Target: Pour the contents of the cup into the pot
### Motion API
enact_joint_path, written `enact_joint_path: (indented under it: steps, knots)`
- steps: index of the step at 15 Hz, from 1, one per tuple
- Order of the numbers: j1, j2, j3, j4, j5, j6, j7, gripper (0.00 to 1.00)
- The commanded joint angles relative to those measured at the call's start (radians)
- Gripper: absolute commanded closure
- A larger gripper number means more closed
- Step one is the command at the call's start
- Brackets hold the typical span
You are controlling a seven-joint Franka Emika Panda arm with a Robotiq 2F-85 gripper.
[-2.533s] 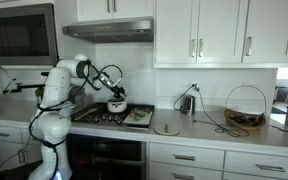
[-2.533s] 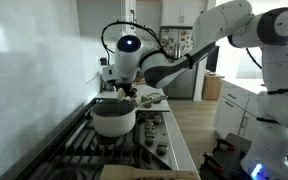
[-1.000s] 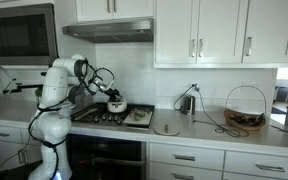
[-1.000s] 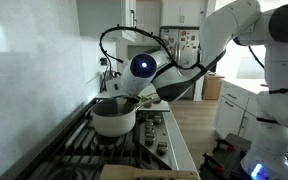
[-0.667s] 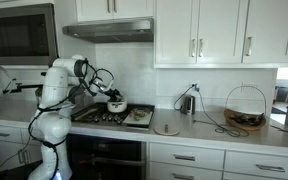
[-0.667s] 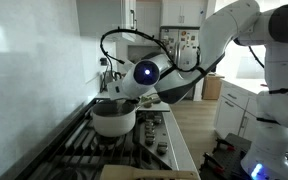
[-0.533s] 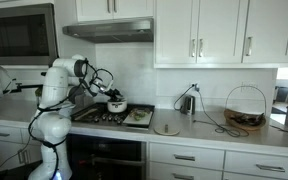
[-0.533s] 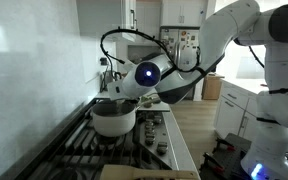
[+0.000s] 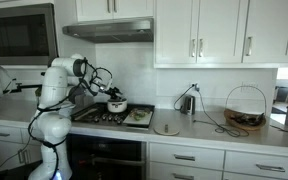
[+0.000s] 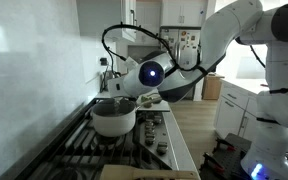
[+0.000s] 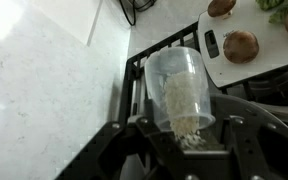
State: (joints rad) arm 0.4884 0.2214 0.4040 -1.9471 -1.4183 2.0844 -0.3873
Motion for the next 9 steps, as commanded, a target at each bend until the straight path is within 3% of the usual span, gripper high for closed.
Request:
enact_joint_path:
  steps: [1, 9]
  knots:
    - [-0.01, -0.056, 0.006, -0.053, -0.065, 0.024, 0.058, 0.7]
    - [-0.003, -0.084, 0.02, -0.101, -0.153, 0.015, 0.124, 0.7]
